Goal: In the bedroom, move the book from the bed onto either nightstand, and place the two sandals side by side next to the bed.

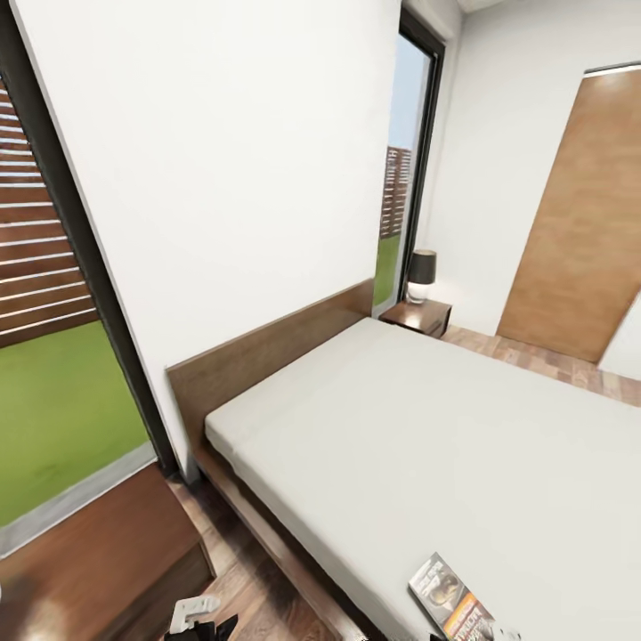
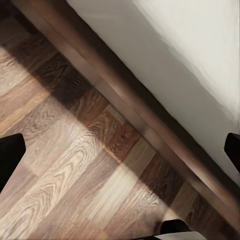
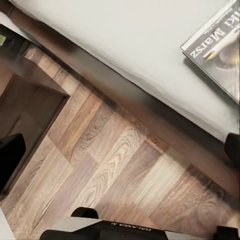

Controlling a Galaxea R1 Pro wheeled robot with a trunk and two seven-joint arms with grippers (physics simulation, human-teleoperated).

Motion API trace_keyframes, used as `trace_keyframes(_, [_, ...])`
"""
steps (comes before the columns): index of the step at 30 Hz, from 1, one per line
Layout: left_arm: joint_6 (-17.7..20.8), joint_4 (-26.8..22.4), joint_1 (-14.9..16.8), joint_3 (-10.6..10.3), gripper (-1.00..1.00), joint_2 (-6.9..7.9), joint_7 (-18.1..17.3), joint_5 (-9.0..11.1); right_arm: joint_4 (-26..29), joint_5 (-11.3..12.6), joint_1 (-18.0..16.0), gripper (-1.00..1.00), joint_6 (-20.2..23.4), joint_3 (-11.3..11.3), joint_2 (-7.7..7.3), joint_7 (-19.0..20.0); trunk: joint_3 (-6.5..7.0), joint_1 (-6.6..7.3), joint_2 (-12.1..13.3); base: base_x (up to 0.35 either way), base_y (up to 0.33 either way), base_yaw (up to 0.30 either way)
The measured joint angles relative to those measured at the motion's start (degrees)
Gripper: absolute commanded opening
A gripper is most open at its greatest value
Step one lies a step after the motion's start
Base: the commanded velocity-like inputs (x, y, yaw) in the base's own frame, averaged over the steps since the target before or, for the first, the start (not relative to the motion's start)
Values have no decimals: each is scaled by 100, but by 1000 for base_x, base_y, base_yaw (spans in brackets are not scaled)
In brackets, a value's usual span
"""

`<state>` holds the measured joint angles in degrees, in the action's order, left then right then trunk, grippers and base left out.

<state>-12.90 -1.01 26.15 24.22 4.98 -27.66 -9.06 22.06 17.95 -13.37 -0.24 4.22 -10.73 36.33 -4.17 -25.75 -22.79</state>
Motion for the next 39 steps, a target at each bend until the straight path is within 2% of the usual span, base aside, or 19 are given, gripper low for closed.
trace_keyframes(39, [2, 0, 0, 0, 100, 0, 0, 0, 2, 0, 0, 100, 0, -4, 0, 0, 0, 0, 0, 0, 0, -300])
